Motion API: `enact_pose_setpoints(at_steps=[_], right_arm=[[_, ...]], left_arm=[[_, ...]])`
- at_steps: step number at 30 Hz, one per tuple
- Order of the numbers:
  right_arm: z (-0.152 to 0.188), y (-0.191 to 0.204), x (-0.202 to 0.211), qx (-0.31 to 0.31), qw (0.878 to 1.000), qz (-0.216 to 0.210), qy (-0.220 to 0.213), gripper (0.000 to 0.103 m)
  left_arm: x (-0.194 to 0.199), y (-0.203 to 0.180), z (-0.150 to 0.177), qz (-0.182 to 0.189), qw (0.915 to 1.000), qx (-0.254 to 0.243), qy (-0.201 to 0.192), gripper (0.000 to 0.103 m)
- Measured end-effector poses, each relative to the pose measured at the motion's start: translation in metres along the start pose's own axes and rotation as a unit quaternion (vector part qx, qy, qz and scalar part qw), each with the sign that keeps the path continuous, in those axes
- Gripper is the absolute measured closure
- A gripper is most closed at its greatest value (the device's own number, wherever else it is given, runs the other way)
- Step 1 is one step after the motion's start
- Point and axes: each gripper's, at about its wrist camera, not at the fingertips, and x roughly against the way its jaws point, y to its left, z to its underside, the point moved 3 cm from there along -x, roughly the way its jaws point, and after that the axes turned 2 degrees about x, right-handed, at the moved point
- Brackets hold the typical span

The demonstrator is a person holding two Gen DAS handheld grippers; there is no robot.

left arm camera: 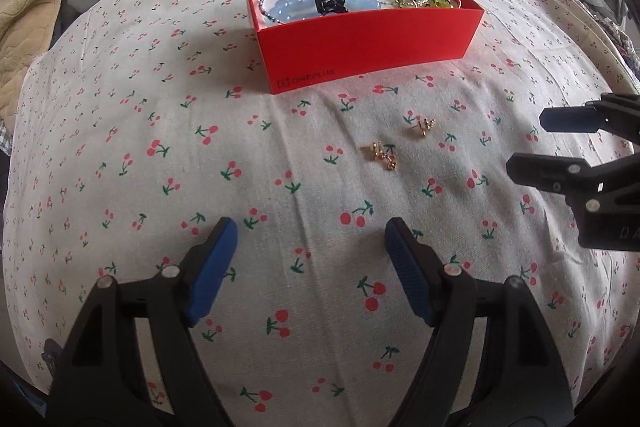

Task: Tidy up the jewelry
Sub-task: 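Grasp a gold stud earring with the left gripper while the right gripper grasps a small stud earring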

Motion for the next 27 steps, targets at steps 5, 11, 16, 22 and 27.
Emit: enact_pose_setpoints(at_steps=[5,11,16,22,27], right_arm=[[0.010,-0.012,-0.008,-0.002,1.000,0.014,0.009,0.031],[0.012,-0.015,-0.009,0.002,1.000,0.022,0.008,0.026],[0.011,-0.015,-0.009,0.003,1.000,0.023,0.009,0.026],[0.012,-0.016,-0.009,0.003,1.000,0.024,0.009,0.026],[0.012,-0.017,-0.009,0.002,1.000,0.024,0.009,0.026]], left_arm=[[-0.004,-0.011,-0.001,0.008,0.9996,-0.015,-0.023,0.026],[-0.007,-0.020,-0.007,0.022,0.9990,-0.014,-0.037,0.026],[-0.011,-0.023,-0.013,0.038,0.9984,-0.003,-0.041,0.036],[-0.014,-0.029,-0.021,0.053,0.9979,0.010,-0.035,0.056],[-0.018,-0.030,-0.027,0.057,0.9978,0.027,-0.022,0.068]])
